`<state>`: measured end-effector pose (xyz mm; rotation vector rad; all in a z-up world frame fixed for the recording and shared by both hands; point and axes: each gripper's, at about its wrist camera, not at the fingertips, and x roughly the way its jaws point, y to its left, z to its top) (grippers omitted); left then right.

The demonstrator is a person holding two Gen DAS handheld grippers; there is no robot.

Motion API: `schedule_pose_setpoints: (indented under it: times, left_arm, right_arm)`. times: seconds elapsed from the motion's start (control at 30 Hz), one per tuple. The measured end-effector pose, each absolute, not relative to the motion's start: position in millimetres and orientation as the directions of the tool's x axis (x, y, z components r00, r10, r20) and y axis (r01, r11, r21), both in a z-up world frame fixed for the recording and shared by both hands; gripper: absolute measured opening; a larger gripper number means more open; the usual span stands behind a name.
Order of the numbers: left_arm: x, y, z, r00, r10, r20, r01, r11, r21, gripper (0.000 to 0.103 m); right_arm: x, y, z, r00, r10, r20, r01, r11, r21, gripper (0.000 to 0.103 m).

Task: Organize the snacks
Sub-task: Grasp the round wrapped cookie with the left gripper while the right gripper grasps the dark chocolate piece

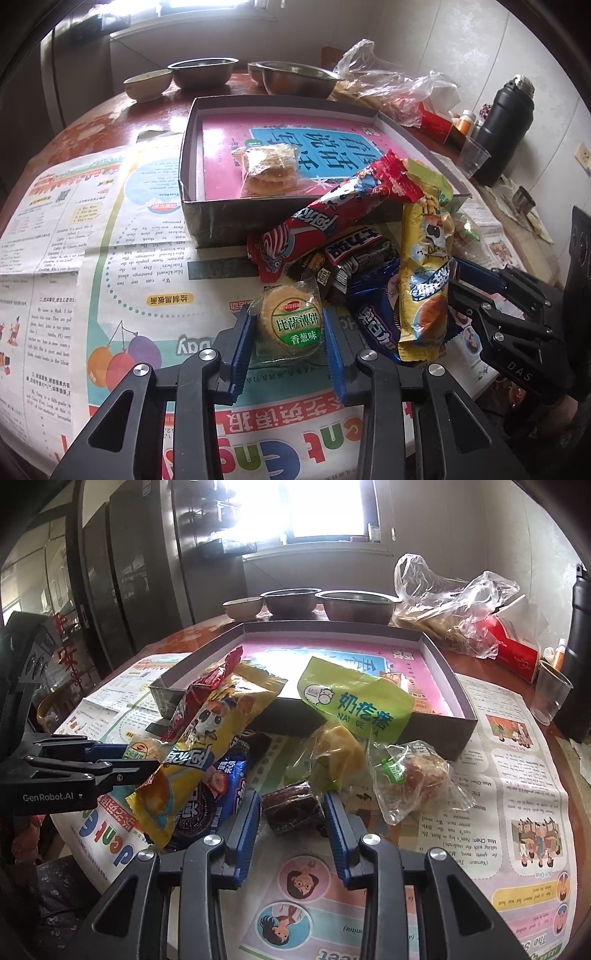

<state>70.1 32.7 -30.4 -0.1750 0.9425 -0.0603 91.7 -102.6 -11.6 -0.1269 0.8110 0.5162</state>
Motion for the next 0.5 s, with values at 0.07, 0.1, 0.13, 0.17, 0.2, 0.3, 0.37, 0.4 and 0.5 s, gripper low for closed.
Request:
schedule_pose_setpoints:
  times: [0.07,0.1,0.13,0.17,0.2,0.3,0.37,0.4,0.5]
  left_arm:
    - [69,35,-27,0.592,-0.131,-0.795,-0.025,0.983,-0.181,0.037]
    - [68,37,-25,0.6,-0.133,-0.789,-0.027,0.982,-0.186,0.037]
    - [67,38,-22,0.605,-0.134,-0.785,-0.027,0.982,-0.189,0.037]
    - [67,40,-20,0.611,-0.133,-0.78,-0.028,0.981,-0.19,0.037]
    - [66,42,-17,0.618,-0.131,-0.776,-0.033,0.981,-0.191,0.037]
    - [65,47,-10,0.632,-0.123,-0.765,-0.043,0.98,-0.193,0.037]
    - [66,49,-6,0.64,-0.12,-0.759,-0.047,0.98,-0.194,0.037]
    - [67,50,-4,0.643,-0.118,-0.757,-0.048,0.98,-0.194,0.037]
    - [69,50,1,0.653,-0.122,-0.748,-0.047,0.979,-0.2,0.037]
  right_arm:
    - [90,-105,-10,0.577,0.397,-0.714,-0.482,0.871,0.095,0.035]
    - [90,-107,-9,0.581,0.398,-0.71,-0.477,0.873,0.099,0.035]
    - [90,-109,-7,0.584,0.4,-0.707,-0.473,0.875,0.105,0.035]
    - [90,-112,-5,0.588,0.403,-0.701,-0.465,0.878,0.115,0.035]
    - [89,-114,-3,0.59,0.408,-0.697,-0.462,0.878,0.123,0.035]
    - [88,-120,5,0.601,0.42,-0.68,-0.449,0.881,0.148,0.035]
    - [88,-122,10,0.611,0.423,-0.669,-0.444,0.883,0.152,0.035]
    - [88,-124,14,0.621,0.422,-0.661,-0.44,0.885,0.152,0.035]
    - [88,-126,21,0.636,0.421,-0.646,-0.434,0.888,0.152,0.035]
